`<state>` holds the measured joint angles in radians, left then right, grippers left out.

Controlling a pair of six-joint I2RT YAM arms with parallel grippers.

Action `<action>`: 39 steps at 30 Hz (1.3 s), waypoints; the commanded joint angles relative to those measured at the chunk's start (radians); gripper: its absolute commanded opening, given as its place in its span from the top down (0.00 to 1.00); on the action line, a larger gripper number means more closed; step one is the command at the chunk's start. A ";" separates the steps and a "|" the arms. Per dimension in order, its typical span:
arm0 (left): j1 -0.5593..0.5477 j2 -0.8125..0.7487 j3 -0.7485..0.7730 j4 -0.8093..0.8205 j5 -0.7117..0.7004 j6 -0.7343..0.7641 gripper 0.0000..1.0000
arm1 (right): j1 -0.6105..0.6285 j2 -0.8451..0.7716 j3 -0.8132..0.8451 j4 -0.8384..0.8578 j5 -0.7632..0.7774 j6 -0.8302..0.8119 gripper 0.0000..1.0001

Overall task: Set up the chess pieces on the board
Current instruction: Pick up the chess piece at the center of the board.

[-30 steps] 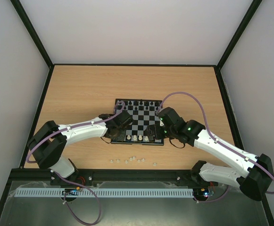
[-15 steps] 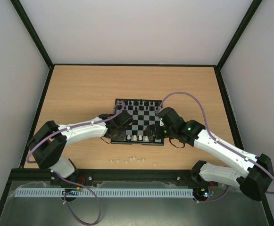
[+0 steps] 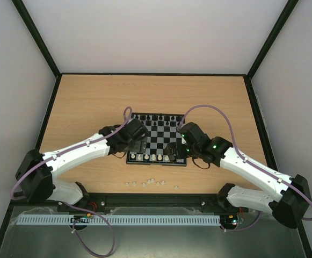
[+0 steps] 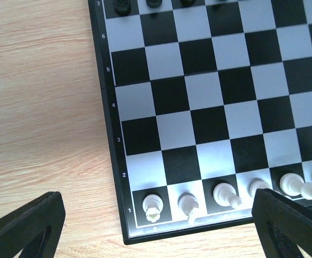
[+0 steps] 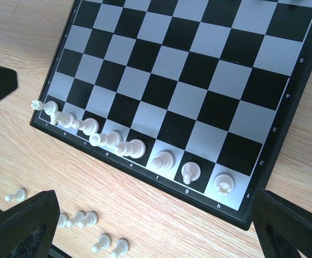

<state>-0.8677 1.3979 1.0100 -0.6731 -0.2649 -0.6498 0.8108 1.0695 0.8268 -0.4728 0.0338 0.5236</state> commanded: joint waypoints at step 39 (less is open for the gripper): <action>-0.043 -0.418 -0.246 0.234 0.230 0.006 0.01 | 0.297 -0.013 -0.129 -0.127 0.087 0.392 0.21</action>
<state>-0.8974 1.0019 0.7784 -0.4534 -0.0277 -0.6548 1.0149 1.0126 0.7105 -0.4862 -0.0151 0.7902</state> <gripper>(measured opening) 0.991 0.806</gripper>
